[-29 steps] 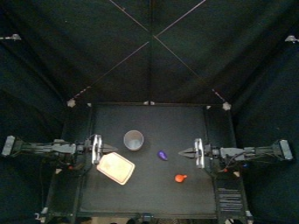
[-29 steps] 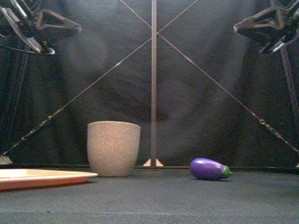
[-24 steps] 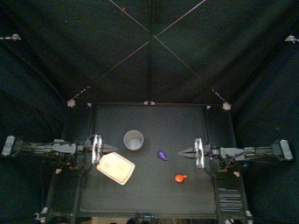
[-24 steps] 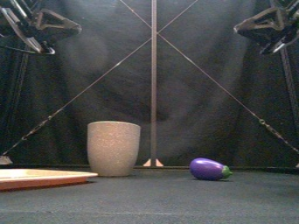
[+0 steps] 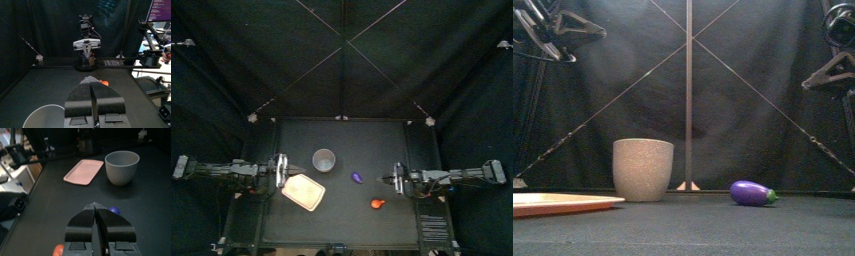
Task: Pick the drumstick then place it on the pink plate
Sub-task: Pick the drumstick
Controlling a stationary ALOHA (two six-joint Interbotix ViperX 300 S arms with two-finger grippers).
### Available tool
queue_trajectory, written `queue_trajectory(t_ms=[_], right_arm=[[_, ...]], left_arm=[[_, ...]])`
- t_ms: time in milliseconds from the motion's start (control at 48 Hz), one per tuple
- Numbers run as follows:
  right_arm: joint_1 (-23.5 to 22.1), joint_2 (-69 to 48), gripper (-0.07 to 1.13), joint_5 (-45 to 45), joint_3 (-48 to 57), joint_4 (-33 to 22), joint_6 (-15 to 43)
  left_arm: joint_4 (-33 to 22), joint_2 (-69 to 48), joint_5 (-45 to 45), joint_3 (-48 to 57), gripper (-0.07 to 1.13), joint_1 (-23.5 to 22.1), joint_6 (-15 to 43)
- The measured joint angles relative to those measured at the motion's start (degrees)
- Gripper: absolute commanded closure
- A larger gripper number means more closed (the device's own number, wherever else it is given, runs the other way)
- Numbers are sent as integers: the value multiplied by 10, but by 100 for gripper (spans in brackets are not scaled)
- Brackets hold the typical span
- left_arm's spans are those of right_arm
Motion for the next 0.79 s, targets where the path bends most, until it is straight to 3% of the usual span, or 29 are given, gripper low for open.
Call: queue_trajectory(t_ms=[125, 271, 479, 667, 792], right_arm=[[26, 0, 89, -85, 25, 21, 0], [89, 15, 88, -67, 8, 36, -2], [130, 71, 87, 92, -52, 95, 1], [129, 135, 86, 300, -112, 92, 1], [127, 164, 79, 338, -130, 83, 1]], left_arm=[[-1, 0, 0, 0, 98, 0, -2], [-1, 1, 0, 0, 98, 1, -2], [-1, 0, -1, 0, 97, 1, -2], [-1, 1, -3, 0, 97, 2, -2], [0, 0, -5, 0, 97, 4, -2]])
